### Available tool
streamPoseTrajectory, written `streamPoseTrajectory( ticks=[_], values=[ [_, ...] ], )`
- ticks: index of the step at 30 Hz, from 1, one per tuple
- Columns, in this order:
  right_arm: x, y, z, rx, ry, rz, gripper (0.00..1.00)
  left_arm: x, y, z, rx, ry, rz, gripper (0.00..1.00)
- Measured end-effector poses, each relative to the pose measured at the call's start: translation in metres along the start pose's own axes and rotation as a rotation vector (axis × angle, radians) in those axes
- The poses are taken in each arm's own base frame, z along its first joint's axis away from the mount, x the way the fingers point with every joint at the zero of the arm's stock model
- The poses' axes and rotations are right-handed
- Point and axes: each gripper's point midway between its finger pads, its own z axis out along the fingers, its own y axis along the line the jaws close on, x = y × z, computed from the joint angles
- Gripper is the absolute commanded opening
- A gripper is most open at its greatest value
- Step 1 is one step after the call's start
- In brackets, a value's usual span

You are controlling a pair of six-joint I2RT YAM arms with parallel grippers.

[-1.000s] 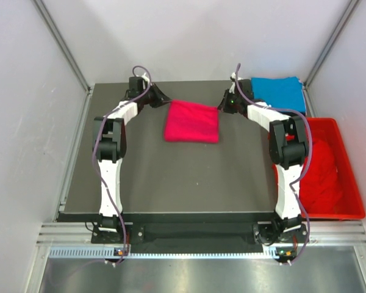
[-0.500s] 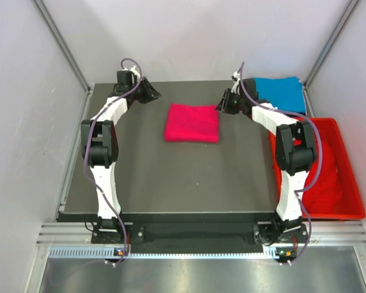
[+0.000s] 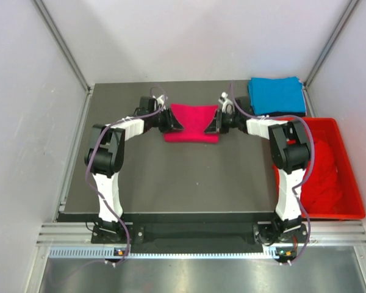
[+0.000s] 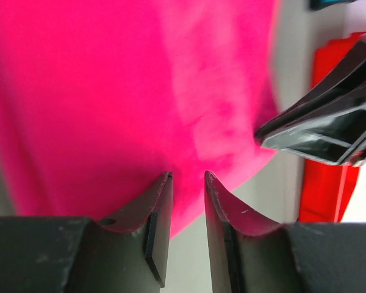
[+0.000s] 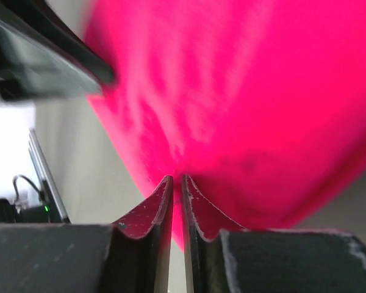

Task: Fold and stack the t-shirts
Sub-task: Fold the tshirt

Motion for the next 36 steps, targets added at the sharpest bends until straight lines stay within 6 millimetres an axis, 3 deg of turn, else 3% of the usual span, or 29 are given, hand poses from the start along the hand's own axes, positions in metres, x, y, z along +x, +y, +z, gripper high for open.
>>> streamPoseTrajectory(
  ticks=[3, 4, 11, 15, 18, 22, 25, 30, 36],
  values=[
    [0.038, -0.023, 0.005, 0.022, 0.072, 0.070, 0.10, 0.014, 0.022, 0.002, -0.046, 0.023, -0.032, 0.32],
    [0.042, -0.024, 0.005, 0.010, 0.079, 0.077, 0.09, 0.017, 0.027, 0.002, -0.060, 0.030, -0.040, 0.32],
    [0.033, -0.020, 0.002, 0.025, 0.070, 0.044, 0.11, 0.005, 0.026, 0.000, -0.083, 0.018, -0.023, 0.34],
    [0.015, 0.000, 0.008, 0.003, 0.049, 0.008, 0.12, -0.021, 0.007, -0.003, -0.057, -0.023, 0.013, 0.34],
    [0.005, 0.026, 0.019, -0.050, 0.029, -0.013, 0.13, -0.041, -0.008, -0.005, -0.036, -0.060, 0.045, 0.35],
    [0.003, 0.048, 0.034, -0.118, 0.018, -0.020, 0.14, -0.063, -0.010, 0.003, -0.023, -0.092, 0.072, 0.35],
    [0.013, 0.045, 0.047, -0.140, 0.032, 0.005, 0.14, -0.072, 0.005, 0.016, -0.029, -0.100, 0.066, 0.35],
    [0.044, 0.012, 0.055, -0.103, 0.079, 0.085, 0.14, -0.075, 0.049, 0.037, -0.078, -0.090, 0.015, 0.35],
    [0.032, 0.009, 0.044, -0.086, 0.054, 0.085, 0.24, -0.098, 0.057, 0.031, -0.081, -0.135, 0.005, 0.36]
  ],
)
